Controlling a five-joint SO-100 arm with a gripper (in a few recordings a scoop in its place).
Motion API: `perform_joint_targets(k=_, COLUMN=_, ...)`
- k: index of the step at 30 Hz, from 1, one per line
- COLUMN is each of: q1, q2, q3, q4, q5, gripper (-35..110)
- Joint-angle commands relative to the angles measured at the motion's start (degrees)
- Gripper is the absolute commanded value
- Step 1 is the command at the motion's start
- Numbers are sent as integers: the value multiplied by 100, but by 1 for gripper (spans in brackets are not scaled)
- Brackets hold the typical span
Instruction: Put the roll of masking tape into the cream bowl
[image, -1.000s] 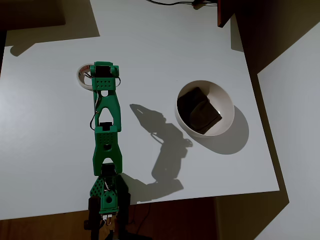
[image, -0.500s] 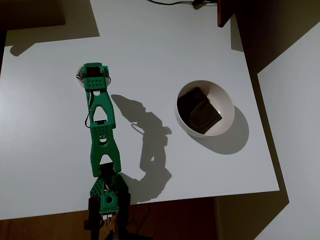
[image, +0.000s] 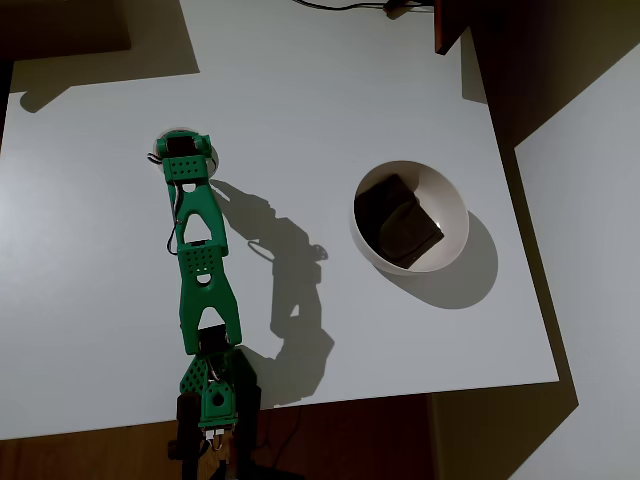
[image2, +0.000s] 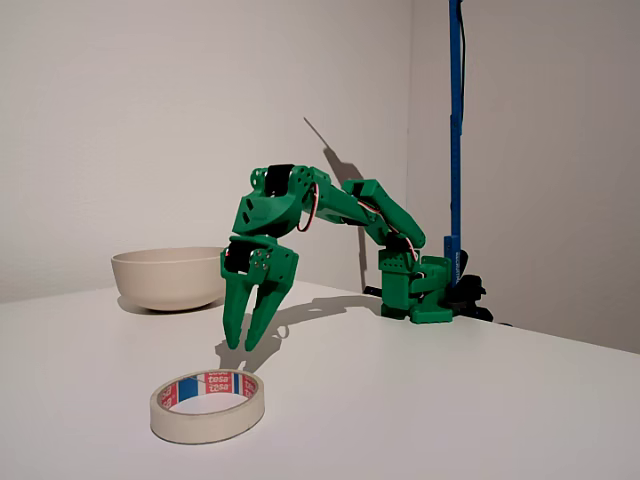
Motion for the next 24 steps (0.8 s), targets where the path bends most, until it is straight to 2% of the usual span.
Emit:
perform_joint_targets(k=1, q1=-114, q2=237, q3=-396, q4=53, q5=167, gripper=7)
perform_joint_targets(k=24, q1=-272, q2=-105, q3=-396, q4=35, q5=352, gripper=9)
